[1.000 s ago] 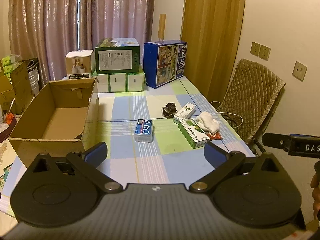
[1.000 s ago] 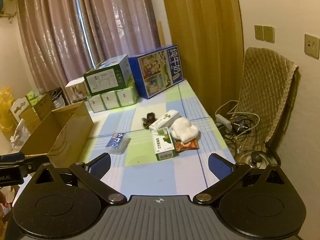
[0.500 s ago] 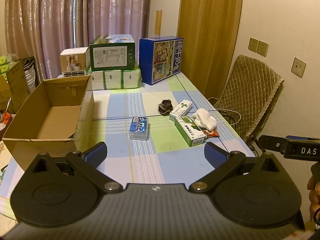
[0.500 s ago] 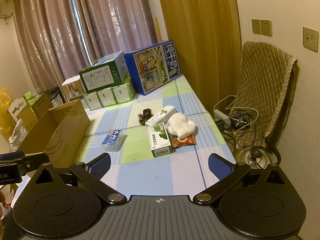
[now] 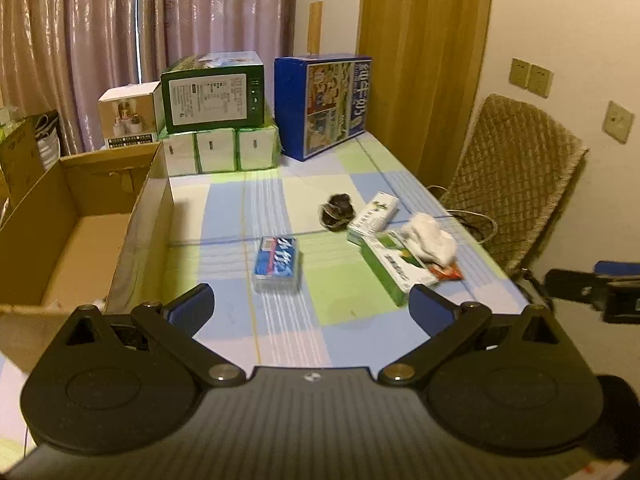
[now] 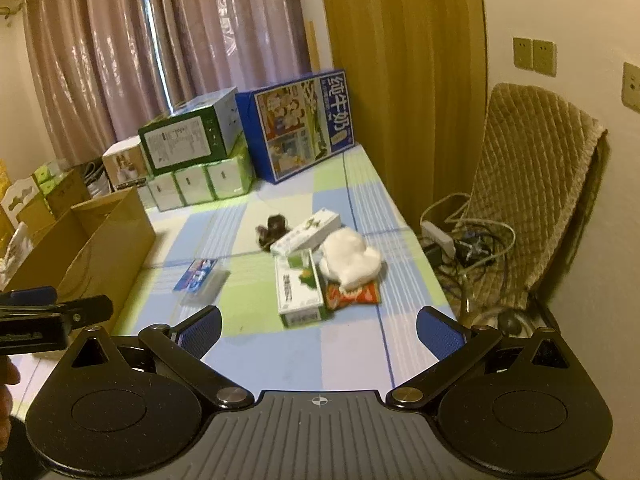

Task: Organize objects
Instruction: 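Grasp blue toothpick box with left tool while right tool grasps green-white medicine box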

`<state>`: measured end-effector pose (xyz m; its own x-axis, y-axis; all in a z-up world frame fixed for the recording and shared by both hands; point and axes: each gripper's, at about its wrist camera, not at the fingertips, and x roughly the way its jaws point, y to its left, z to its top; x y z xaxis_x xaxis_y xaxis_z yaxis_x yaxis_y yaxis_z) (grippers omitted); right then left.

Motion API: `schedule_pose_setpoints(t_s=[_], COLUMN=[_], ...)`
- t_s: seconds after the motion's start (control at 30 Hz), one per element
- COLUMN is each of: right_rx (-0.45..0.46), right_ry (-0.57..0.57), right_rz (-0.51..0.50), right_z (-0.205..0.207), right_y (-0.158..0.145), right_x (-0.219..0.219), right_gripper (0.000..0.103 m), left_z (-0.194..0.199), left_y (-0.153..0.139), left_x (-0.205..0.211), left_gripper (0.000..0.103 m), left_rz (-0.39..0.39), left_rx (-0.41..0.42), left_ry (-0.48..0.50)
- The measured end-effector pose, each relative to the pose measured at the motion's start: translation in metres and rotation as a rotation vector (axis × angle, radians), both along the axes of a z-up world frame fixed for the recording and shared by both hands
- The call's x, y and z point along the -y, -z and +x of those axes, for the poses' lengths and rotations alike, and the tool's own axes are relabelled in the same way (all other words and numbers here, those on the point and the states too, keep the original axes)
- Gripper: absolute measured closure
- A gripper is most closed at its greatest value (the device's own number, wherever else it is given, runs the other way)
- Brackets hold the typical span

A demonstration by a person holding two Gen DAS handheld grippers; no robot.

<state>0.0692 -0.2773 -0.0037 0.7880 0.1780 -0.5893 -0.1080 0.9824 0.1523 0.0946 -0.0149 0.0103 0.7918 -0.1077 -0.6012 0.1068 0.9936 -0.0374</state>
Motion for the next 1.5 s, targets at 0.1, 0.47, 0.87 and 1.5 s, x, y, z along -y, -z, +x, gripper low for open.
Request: schedule_pose_setpoints(t_s=[0.1,0.47,0.87,1.5], right_rx=[0.009,-0.067,-0.183,-0.225], right_ry=[-0.003,-0.037,-0.140,-0.178], right_rz=[0.000,-0.010,-0.041,-0.095], right_z=[0.023,0.107,0.170,0.180], right_y=[0.007,0.055,0.112,0.139], right_x=[0.000,-0.013,-0.033,-0.047], right_gripper=[0.002,0.003,0.026,0.049], left_z=[0.027,0.111,0.147,0.181], left_y=[0.011,0.060,0.103,0.138], left_x=[-0.002,-0.007,-0.009,0.000], left_gripper=[0.001,0.001,0.001,0.049], left_rz=[0.007,0.060,0.103,0.144], left_rx=[-0.002,-0.056,-0.105,-0.175], left_ry=[-0.006,-0.019,0.006,0.055])
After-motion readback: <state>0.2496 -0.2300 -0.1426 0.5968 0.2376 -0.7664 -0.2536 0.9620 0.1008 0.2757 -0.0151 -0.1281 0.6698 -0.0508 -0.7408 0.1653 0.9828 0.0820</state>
